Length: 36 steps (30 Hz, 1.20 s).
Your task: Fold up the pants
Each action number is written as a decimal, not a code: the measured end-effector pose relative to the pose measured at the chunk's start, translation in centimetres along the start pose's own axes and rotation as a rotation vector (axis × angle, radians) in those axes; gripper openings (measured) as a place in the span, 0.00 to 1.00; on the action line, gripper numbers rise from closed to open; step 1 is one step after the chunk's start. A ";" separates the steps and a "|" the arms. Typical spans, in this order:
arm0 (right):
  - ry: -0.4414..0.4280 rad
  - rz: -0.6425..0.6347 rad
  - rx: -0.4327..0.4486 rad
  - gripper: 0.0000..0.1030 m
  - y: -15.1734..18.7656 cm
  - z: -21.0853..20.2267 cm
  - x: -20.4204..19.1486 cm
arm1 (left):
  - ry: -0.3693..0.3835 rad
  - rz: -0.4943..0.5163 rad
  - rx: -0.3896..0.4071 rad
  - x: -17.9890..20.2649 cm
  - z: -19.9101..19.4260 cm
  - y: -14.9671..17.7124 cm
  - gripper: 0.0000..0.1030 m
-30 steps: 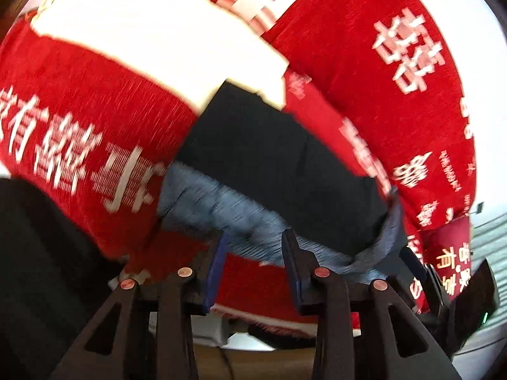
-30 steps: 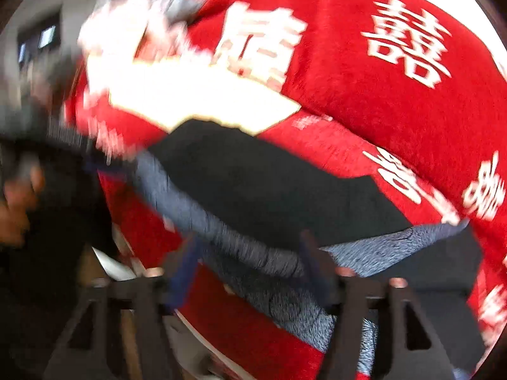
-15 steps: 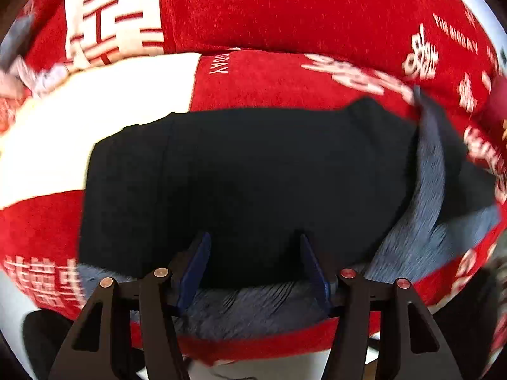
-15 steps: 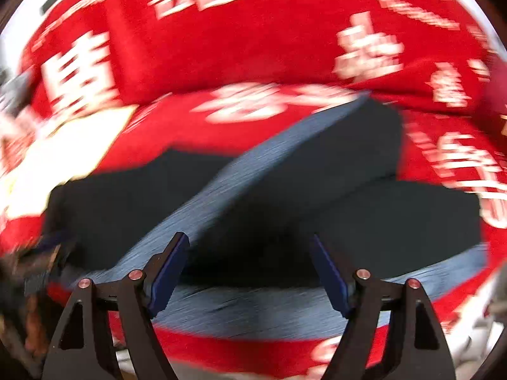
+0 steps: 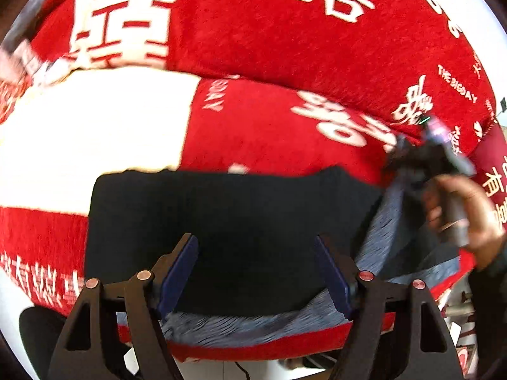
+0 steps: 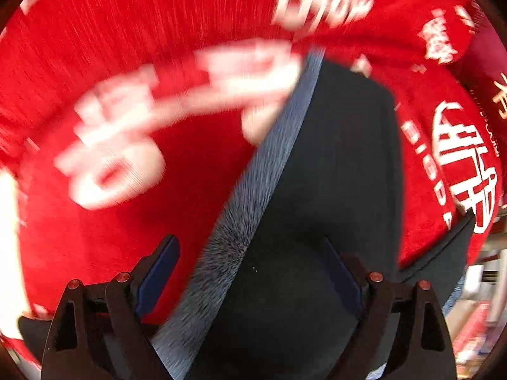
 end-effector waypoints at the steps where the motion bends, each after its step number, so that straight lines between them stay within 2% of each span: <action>1: 0.003 0.012 0.051 0.95 0.1 -0.1 0.2 | 0.009 -0.007 -0.010 0.4 0.5 -0.7 0.74; 2: 0.000 0.050 0.101 0.93 0.3 -0.3 1.0 | 0.006 -0.013 -0.021 0.4 1.0 -1.0 0.74; 3: -0.023 0.081 0.112 0.80 0.6 -0.2 1.6 | -0.008 -0.019 -0.040 0.5 2.0 -1.4 0.74; 5: -0.014 0.092 0.147 0.41 0.9 -0.8 2.7 | -0.038 -0.033 -0.089 0.3 4.5 -1.3 0.74; 6: -0.062 0.090 0.156 0.16 1.2 -1.4 3.3 | -0.042 -0.051 -0.136 0.0 6.3 -0.9 0.74; 7: -0.106 0.117 0.169 0.12 1.6 -2.0 4.4 | -0.047 -0.064 -0.167 -0.4 7.3 -0.4 0.74; 8: -0.143 0.154 0.205 0.11 2.4 -2.9 5.8 | -0.062 -0.075 -0.191 -0.7 8.3 0.0 0.74; 10: -0.177 0.223 0.282 0.10 5.1 -4.6 8.7 | -0.103 -0.016 -0.162 -0.3 8.7 1.1 0.74; 13: -0.223 0.360 0.373 0.07 12.1 -6.1 13.7 | -0.147 0.057 -0.172 0.8 8.8 2.2 0.74; 16: -0.287 0.468 0.358 0.07 17.2 -4.5 17.0 | -0.135 0.066 -0.193 1.4 8.6 2.8 0.74; 17: -0.266 0.495 0.364 0.07 19.3 -3.8 18.0 | -0.116 0.072 -0.199 1.9 8.3 3.1 0.74; 19: -0.205 0.524 0.348 0.07 20.8 -2.3 19.1 | -0.107 0.122 -0.206 3.3 8.3 3.8 0.74; 20: -0.201 0.528 0.327 0.07 21.5 -1.2 19.5 | -0.115 0.151 -0.206 3.7 8.5 4.2 0.74; 22: -0.252 0.521 0.273 0.07 21.7 0.8 20.2 | -0.155 0.197 -0.213 4.6 9.5 4.6 0.80; 24: -0.302 0.532 0.274 0.08 21.7 1.6 21.0 | -0.187 0.227 -0.213 5.1 9.7 4.9 0.80; 27: -0.410 0.568 0.292 0.17 21.6 1.7 23.0 | -0.137 0.213 -0.215 5.4 9.1 4.7 0.80; 29: -0.551 0.618 0.281 0.42 21.5 3.4 24.8 | -0.132 0.189 -0.222 4.8 9.2 4.5 0.80; 30: -0.607 0.654 0.269 0.63 21.7 4.2 25.6 | -0.136 0.183 -0.224 4.6 9.5 4.4 0.80; 31: -0.686 0.697 0.268 0.67 22.2 5.0 26.6 | -0.137 0.186 -0.220 4.4 9.5 4.5 0.80; 32: -0.780 0.740 0.271 0.67 22.7 5.8 27.5 | -0.139 0.191 -0.217 4.5 9.3 4.6 0.80; 34: -0.810 0.752 0.279 0.67 23.1 6.1 28.1 | -0.145 0.186 -0.224 4.7 9.0 4.6 0.80; 36: -0.796 0.746 0.317 0.67 23.2 5.4 28.4 | -0.107 0.170 -0.212 4.9 8.4 4.3 0.80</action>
Point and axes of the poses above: each gripper's, at about its wrist camera, not at the fingertips, and z roughly the way its jaws point, x to its right, y to its underside, the point moved 1 cm from there along z, roughly the way its jaws point, and after that the axes turned 10 degrees about y, right-handed, at the moved point
